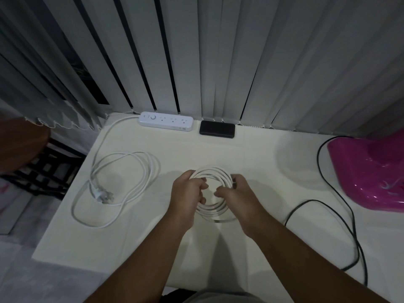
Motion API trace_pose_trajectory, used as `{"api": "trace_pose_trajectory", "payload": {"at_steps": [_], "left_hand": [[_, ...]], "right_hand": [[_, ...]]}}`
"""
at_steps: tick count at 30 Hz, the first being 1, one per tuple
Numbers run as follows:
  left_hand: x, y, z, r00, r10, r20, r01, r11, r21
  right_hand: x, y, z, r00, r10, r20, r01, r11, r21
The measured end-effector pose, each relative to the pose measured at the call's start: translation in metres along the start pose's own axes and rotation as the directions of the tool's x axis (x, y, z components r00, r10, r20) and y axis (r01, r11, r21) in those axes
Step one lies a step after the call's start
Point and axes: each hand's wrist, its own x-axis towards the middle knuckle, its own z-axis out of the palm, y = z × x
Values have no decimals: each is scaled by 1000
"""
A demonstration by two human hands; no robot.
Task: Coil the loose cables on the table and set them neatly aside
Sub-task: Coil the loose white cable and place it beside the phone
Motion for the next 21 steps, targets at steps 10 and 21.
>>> {"api": "trace_pose_trajectory", "payload": {"at_steps": [10, 21], "left_hand": [[-7, -7, 10, 989, 101, -104, -94, 993, 69], [-13, -18, 23, 988, 78, -134, -86, 995, -49]], "right_hand": [[1, -3, 7, 996, 83, 18, -85, 959, 272], [-1, 4, 16, 959, 76, -272, 28, 932, 361]]}}
